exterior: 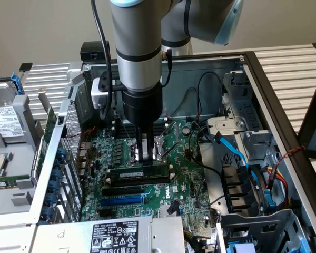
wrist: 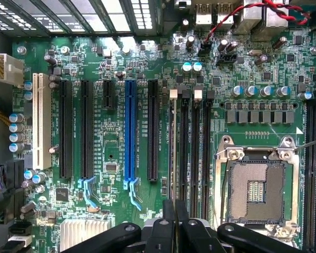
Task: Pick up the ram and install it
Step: 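Insert the ram into the slot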
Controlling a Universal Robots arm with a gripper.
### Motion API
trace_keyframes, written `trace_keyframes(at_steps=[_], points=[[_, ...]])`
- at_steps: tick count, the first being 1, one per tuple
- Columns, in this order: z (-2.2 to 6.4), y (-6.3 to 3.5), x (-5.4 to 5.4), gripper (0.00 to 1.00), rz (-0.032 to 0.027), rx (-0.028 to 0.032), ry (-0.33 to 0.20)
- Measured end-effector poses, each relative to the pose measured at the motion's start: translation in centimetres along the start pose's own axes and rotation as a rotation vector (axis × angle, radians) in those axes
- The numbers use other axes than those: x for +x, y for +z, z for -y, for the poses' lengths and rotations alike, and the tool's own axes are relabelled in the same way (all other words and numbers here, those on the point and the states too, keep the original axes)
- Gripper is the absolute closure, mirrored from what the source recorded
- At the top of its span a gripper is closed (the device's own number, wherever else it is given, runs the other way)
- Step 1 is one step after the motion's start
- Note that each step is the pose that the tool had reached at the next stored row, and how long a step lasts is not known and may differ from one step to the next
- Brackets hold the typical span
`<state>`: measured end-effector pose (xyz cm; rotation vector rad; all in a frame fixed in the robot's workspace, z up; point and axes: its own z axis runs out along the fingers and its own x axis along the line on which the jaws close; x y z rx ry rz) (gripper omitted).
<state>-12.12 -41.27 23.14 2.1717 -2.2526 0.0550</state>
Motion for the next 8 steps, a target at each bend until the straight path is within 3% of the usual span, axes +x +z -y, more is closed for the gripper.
trace_keyframes(at_steps=[8], points=[[-0.12,0.10,0.02,0.87,0.0001,0.0036,0.000]])
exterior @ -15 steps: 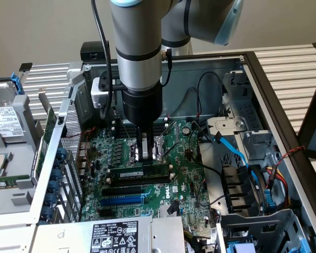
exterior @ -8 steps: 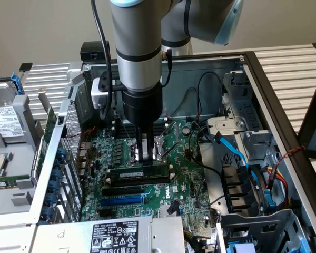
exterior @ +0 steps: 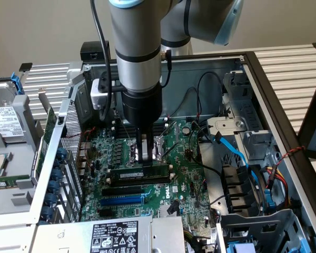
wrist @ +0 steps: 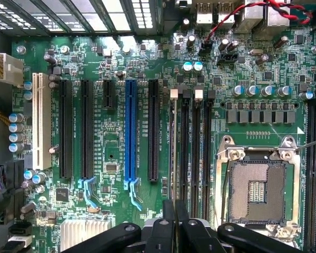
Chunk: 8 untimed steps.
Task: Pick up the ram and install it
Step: 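Insert the ram into the slot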
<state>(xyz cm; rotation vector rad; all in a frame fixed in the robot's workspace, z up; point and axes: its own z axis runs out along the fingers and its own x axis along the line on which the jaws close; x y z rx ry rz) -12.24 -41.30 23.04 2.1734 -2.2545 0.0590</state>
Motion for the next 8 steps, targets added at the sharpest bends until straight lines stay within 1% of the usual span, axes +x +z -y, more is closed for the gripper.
trace_keyframes(at_steps=[8], points=[[-0.04,0.29,-0.01,0.87,0.0002,0.0036,0.000]])
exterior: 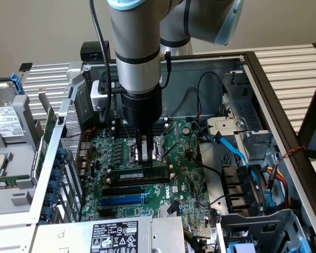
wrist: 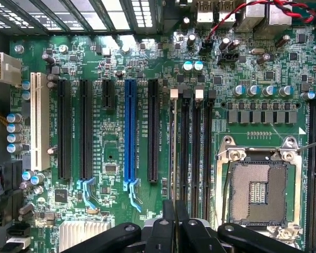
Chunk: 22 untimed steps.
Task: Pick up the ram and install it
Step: 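Insert the ram into the slot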
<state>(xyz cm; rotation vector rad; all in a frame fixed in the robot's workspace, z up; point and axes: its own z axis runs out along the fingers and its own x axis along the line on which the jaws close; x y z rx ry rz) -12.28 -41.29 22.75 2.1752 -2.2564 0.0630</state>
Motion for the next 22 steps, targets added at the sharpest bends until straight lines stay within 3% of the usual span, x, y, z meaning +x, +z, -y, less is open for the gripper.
trace_keyframes(at_steps=[3,6,7,9,12,22], points=[[0.00,0.18,0.0,0.87,-0.0001,0.0007,0.000],[-0.01,0.22,0.0,0.80,-0.0004,-0.0011,0.000],[-0.01,0.22,0.0,0.73,-0.0004,-0.0042,0.000],[-0.01,0.22,0.0,0.73,-0.0006,-0.0118,0.000],[-0.01,0.21,0.0,0.73,-0.0007,-0.0173,-0.001],[0.02,-1.25,0.0,0.73,-0.0008,-0.0188,-0.001]])
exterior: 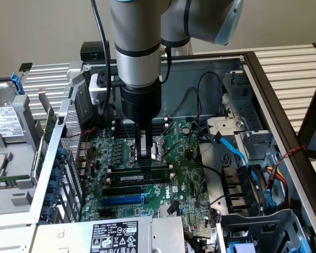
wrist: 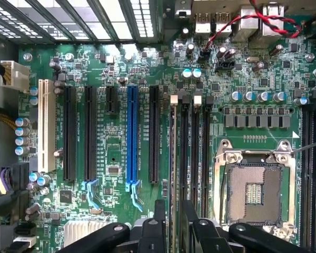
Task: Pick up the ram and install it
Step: 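Insert the ram into the slot, then press down the ram until it locks into place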
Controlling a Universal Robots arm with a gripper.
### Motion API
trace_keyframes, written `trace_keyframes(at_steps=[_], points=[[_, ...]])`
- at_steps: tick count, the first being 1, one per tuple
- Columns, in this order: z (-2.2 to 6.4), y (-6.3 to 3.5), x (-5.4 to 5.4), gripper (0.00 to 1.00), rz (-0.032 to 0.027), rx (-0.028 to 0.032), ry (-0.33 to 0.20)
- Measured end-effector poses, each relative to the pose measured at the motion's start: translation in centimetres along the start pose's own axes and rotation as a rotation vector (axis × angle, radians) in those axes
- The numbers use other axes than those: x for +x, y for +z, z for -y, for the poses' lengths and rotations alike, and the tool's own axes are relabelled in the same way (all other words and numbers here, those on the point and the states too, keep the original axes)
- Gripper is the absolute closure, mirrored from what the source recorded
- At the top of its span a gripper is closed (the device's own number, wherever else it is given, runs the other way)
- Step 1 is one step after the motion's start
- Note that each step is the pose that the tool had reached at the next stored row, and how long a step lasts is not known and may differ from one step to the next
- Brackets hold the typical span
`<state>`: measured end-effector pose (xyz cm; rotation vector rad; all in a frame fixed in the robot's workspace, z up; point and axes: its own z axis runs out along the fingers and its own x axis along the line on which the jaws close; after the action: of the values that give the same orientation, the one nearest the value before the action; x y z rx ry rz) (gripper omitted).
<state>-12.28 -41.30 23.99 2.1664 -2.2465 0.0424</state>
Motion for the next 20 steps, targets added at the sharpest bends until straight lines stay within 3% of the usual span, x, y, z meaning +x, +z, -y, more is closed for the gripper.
trace_keyframes(at_steps=[6,9,14,18,20], points=[[0.01,-0.58,0.01,0.73,0.0003,0.0001,0.000],[0.00,-0.65,0.01,0.73,-0.0002,-0.0031,0.000],[-0.01,-0.78,-0.05,0.73,-0.0008,-0.0224,-0.001],[-0.01,-0.79,-0.29,0.73,-0.0016,-0.0413,-0.001],[-0.03,-0.81,-0.58,0.73,-0.0019,-0.0462,-0.002]])
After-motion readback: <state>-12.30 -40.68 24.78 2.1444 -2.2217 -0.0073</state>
